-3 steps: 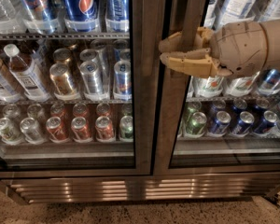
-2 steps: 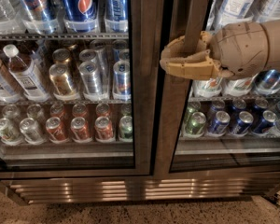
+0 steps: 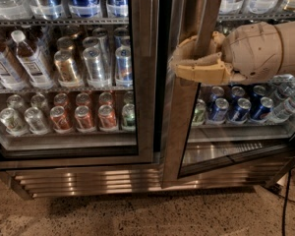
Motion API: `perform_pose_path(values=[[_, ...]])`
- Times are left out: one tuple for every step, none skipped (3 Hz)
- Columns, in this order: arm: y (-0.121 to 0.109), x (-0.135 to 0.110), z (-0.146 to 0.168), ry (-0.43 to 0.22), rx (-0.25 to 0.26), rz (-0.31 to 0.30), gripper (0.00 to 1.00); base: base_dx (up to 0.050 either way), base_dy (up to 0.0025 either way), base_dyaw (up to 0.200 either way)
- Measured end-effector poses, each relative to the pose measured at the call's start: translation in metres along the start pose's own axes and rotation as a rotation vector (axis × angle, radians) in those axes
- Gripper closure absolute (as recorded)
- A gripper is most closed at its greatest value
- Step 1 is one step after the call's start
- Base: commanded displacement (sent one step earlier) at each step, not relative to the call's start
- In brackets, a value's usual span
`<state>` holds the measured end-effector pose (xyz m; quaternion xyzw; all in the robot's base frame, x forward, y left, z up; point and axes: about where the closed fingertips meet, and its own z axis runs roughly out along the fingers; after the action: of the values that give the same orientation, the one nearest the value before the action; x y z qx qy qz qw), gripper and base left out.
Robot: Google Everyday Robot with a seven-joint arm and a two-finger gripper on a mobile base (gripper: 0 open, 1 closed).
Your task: Open right fridge door
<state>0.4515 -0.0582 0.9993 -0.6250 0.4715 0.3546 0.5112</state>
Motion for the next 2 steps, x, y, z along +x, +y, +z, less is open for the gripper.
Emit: perform_pose_path(values=[[0.0000,0.0000,0.0000,0.000,0.000,0.000,1.00,-0.050,-0.00002,0.000],[0.0000,0.0000,0.0000,0.000,0.000,0.000,1.00,0.000,-0.00001,-0.190]])
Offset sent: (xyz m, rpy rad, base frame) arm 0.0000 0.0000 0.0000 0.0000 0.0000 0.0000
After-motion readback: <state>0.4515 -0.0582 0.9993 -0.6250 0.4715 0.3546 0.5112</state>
